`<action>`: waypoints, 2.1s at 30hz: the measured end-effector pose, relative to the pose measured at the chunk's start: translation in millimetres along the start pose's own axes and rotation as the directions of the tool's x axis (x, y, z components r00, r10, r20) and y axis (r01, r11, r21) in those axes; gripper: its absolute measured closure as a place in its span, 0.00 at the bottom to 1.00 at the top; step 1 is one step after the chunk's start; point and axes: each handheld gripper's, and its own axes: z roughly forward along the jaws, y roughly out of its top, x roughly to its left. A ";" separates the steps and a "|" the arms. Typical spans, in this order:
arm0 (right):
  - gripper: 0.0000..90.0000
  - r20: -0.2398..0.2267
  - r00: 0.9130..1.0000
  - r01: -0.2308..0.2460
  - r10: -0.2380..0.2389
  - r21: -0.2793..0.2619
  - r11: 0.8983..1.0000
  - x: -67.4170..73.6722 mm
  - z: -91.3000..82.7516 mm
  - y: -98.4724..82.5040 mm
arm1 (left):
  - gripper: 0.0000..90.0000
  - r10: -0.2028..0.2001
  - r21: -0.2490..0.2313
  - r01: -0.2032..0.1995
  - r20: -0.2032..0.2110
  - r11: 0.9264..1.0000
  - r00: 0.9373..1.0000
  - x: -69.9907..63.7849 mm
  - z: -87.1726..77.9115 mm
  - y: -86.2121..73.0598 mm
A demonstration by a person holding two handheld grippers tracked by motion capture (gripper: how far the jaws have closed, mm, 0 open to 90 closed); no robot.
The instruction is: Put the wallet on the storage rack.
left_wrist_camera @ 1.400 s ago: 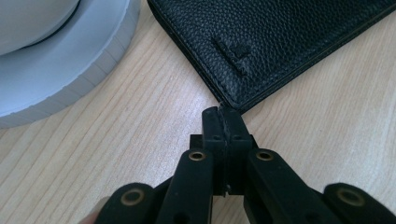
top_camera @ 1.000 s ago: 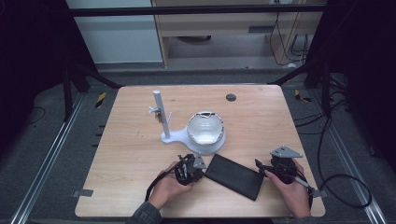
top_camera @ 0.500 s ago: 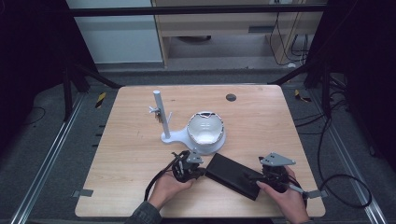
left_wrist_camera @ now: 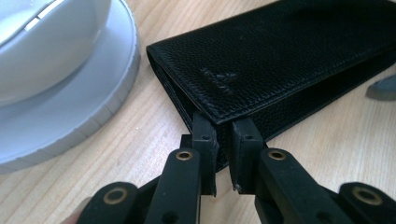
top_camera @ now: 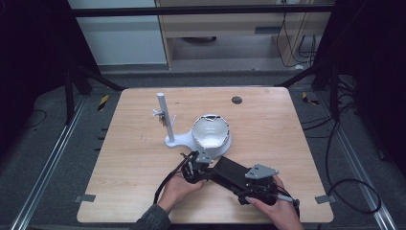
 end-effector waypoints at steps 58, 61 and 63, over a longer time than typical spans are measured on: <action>0.92 0.248 0.925 0.287 -0.289 0.045 0.957 0.0 -4.9 7.8 | 0.19 -0.043 -0.068 0.040 -0.049 0.997 0.998 -2.9 -17.9 8.1; 0.93 0.244 0.929 0.283 -0.279 0.016 0.959 -3.1 -9.7 7.4 | 0.19 -0.057 -0.072 0.054 -0.045 0.996 0.997 -0.1 -17.6 7.0; 0.93 0.239 0.936 0.269 -0.258 -0.015 0.963 -6.9 -15.1 7.1 | 0.19 -0.060 -0.072 0.056 -0.041 0.996 0.997 0.0 -17.6 6.4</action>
